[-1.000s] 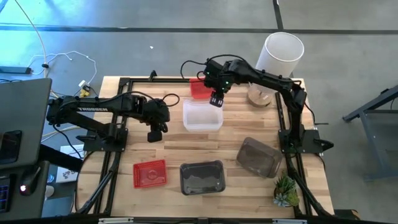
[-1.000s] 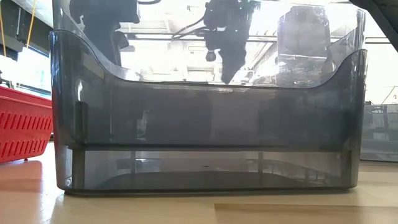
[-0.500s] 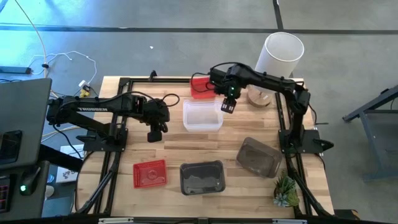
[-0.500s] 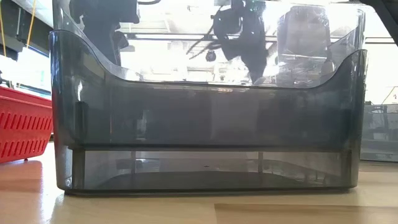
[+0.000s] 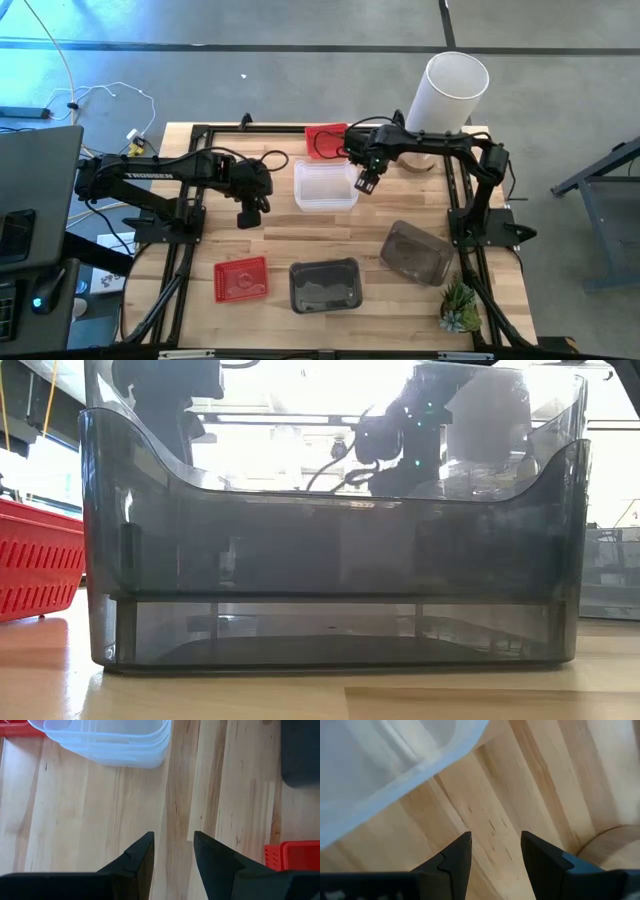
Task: Stack baskets by color
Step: Move the transparent bins to the top left of the table
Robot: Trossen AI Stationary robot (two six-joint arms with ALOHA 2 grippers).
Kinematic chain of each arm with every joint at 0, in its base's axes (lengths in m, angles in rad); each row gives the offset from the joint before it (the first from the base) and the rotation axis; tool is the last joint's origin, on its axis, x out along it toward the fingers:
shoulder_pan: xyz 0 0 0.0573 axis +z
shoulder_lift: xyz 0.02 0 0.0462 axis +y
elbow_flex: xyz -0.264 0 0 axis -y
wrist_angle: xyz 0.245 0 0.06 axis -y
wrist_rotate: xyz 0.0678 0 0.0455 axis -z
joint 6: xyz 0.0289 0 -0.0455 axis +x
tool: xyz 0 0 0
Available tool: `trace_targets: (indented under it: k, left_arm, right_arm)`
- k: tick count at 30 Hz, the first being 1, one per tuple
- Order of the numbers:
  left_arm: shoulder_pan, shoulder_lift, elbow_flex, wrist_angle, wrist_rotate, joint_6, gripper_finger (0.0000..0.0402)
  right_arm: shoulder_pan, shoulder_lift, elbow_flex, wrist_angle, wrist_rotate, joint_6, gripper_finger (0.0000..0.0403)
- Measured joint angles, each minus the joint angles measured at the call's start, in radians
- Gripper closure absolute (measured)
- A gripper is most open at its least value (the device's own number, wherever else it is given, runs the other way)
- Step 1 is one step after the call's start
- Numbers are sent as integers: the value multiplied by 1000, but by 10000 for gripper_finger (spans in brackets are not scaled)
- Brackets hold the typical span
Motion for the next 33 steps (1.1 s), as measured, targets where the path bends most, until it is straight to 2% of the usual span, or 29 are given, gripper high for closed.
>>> trace_targets:
  k: [7,13,25,33]
  left_arm:
    - [0,0,0,-7,0,0,277]
    - [0,0,0,-6,0,0,277]
    - [0,0,0,-6,0,0,277]
    - [0,0,0,-6,0,0,277]
  right_arm:
    - [19,0,-30,132,-5,71,247]
    - [61,0,-30,259,-48,117,247]
    - [139,3,-30,407,-41,249,247]
    - [170,62,-30,500,-44,302,247]
